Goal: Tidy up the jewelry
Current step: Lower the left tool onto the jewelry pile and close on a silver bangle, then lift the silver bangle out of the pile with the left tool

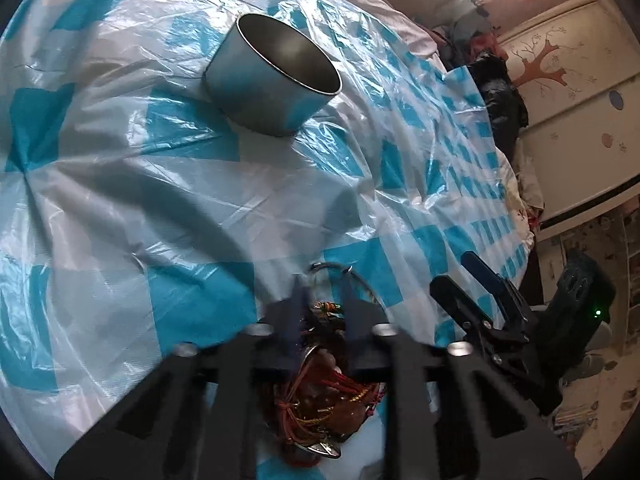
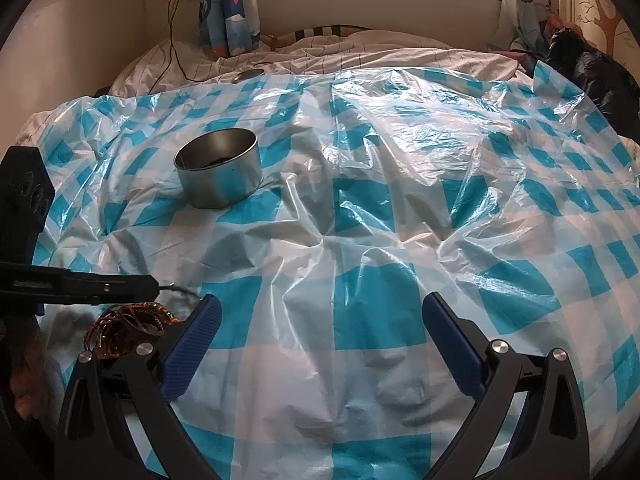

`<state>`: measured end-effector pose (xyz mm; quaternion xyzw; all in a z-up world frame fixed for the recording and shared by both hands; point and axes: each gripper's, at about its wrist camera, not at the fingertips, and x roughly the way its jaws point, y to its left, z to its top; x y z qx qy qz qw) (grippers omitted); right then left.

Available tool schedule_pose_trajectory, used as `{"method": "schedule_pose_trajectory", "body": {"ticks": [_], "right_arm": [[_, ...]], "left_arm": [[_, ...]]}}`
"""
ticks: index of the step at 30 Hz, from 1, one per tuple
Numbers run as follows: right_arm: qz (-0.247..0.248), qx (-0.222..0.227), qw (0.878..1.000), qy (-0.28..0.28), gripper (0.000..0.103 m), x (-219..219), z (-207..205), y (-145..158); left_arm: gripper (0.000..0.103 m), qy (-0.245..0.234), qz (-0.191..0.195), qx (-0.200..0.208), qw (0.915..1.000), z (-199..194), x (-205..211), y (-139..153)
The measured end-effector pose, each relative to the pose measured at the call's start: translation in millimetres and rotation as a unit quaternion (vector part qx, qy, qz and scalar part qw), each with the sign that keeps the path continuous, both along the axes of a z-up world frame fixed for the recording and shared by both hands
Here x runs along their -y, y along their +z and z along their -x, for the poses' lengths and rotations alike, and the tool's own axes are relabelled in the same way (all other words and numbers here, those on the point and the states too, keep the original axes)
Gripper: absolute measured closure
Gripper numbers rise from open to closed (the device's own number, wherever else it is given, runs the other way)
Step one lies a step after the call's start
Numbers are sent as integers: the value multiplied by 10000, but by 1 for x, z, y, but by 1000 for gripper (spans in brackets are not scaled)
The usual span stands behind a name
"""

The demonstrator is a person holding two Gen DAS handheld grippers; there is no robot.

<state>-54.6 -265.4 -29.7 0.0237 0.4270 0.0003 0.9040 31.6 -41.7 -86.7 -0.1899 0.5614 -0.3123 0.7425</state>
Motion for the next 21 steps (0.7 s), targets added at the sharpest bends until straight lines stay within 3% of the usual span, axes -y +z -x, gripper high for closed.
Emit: {"method": "schedule_pose_trajectory", "body": {"ticks": [3,7,11,13,15,16,20,21], "right_arm": [[35,-3,10000,48,6,-2,0,-1],[-20,1,9999,127,6,-4,1,-1],[14,-22,9999,111,6,-4,0,-2],[-54,-38,9999,97,6,-2,0,-3],[-71,-48,9999,96,6,-2,0,-3],[-73,-53,9999,98,6,-3,0,-3],[-106,-70,9998,121,6,-3,0,-4],[-110,-70,9998,134,6,-3,0,-4]], "left_arm": [[103,-74,88,155,9998,1,-1,6],[103,4,156,329,9993,1,-9,15],[103,-20,214,22,9998,-3,-9,6],[90,-148,258,-93,9995,-5,-2,3],[43,-115,204,-79,9997,-5,4,1],[39,-58,112,-24,9999,-5,6,2],[42,-180,-31,22,9998,-12,21,-5],[61,-237,-98,80,9996,-13,25,-6]]}}
